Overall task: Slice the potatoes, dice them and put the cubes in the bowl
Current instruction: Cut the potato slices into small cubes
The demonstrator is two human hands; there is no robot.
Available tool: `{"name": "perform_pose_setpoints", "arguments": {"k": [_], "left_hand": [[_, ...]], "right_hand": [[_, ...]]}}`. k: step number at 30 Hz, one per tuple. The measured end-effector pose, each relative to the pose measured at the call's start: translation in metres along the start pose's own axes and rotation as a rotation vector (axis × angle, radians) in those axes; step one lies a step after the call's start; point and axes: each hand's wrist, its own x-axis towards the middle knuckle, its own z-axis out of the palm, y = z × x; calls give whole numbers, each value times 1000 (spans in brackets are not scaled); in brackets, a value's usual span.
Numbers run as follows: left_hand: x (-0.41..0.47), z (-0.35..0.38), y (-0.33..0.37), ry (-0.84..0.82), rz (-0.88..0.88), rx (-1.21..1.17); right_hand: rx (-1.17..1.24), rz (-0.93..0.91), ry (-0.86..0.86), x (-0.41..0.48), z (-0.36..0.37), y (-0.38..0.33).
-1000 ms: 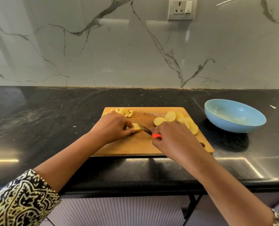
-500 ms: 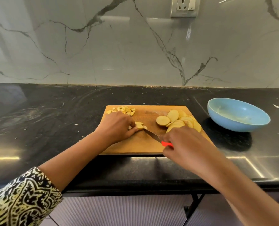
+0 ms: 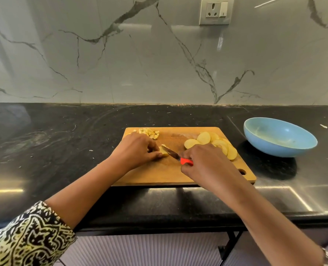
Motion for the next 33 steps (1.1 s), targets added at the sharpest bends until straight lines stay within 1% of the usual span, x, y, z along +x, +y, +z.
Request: {"name": "perform_pose_setpoints", "arguments": {"k": [3, 10, 15, 21, 24, 26, 29, 33], "left_hand": [[1, 1, 2, 2, 23, 58], [1, 2, 4, 12, 47, 144], [0, 3, 6, 15, 60, 158], [-1, -1, 5, -21, 45, 92], [-3, -7, 3, -28, 9, -22], [-3, -8, 1, -30, -2, -23], [-3, -6, 0, -24, -12, -12], [-2, -5, -1, -11, -4, 10]], "right_hand": [[-27, -17, 9, 8, 5, -2], [11, 2, 27, 30, 24, -8], [-30, -27, 31, -8, 25, -6], [-51, -15, -92, -42, -14, 3], [-13, -7, -24, -37, -23, 4], [15, -4, 37, -28, -15, 1], [58, -2, 44, -14, 1, -4], [45, 1, 46, -6, 10, -10]]}}
